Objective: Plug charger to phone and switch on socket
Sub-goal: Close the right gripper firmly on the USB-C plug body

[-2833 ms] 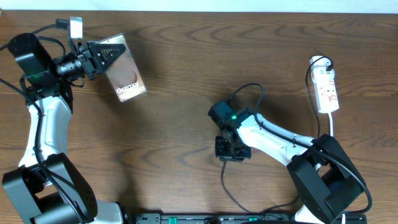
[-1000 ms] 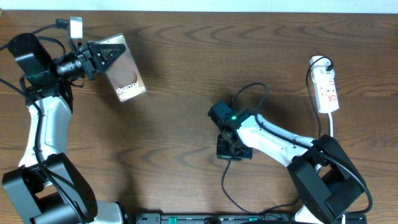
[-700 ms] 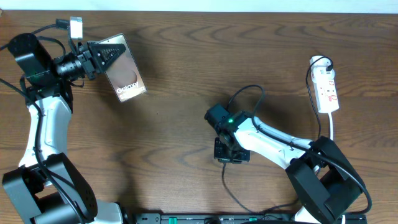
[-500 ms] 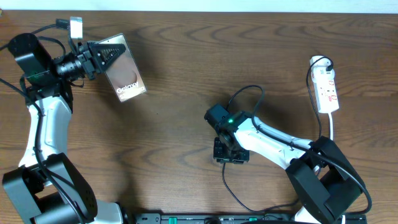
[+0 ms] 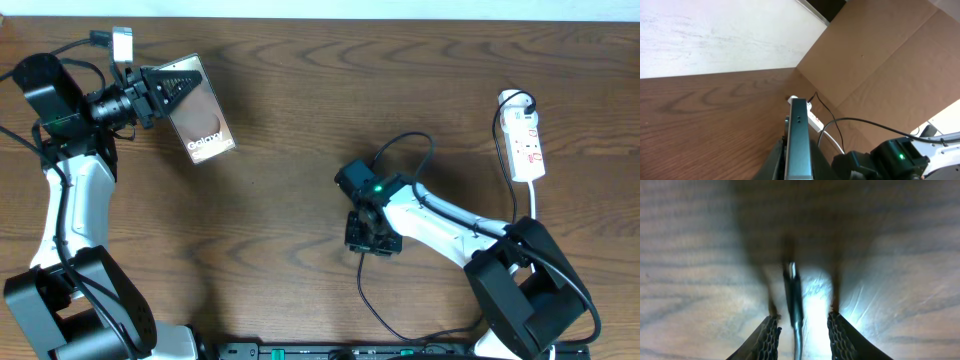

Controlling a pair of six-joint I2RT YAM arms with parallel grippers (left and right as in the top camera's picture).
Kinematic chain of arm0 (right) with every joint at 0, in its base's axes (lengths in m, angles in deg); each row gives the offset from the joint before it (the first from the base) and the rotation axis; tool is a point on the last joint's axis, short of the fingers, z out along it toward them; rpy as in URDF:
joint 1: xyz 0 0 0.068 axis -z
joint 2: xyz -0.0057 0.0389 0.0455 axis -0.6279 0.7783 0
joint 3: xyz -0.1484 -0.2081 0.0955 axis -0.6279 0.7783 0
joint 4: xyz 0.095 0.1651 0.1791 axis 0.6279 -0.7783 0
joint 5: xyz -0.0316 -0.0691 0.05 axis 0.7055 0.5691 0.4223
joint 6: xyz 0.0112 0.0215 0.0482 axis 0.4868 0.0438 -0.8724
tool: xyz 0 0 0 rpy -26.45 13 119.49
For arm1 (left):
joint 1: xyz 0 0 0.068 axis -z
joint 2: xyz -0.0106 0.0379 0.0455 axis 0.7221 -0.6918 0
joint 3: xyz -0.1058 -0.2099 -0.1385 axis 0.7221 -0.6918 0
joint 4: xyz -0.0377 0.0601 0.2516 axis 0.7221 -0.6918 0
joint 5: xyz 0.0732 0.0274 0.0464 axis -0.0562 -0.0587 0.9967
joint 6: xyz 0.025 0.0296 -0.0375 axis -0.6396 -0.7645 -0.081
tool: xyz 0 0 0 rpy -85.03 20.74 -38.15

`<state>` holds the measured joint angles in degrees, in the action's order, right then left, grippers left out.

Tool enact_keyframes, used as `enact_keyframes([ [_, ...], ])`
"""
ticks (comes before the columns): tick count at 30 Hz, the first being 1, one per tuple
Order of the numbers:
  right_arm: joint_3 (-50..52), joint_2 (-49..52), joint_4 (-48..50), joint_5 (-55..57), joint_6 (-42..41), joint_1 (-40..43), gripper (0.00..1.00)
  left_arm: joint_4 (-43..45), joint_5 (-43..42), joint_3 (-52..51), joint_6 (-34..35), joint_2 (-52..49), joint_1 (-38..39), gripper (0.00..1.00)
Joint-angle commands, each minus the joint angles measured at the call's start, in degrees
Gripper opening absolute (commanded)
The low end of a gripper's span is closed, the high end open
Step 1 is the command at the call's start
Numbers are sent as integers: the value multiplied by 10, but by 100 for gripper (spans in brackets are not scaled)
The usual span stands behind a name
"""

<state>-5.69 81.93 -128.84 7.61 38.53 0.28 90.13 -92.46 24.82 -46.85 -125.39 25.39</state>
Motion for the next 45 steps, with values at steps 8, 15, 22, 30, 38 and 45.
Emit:
enact_keyframes([
  [8,13,11,17,20,7,18,31,3,-14,2,-3,-2,0,8],
  [15,13,11,23,20,7,18,16,3,-14,2,-3,-2,0,8],
  [22,13,11,21,17,7,18,7,3,-14,2,-3,-2,0,8],
  [30,13,11,11,15,7,17,8,3,-14,2,-3,-2,0,8],
  [38,14,11,8,12,2,5,10,3,-14,2,-3,-2,0,8],
  [45,14,11,8,12,2,5,14,3,-14,2,-3,-2,0,7],
])
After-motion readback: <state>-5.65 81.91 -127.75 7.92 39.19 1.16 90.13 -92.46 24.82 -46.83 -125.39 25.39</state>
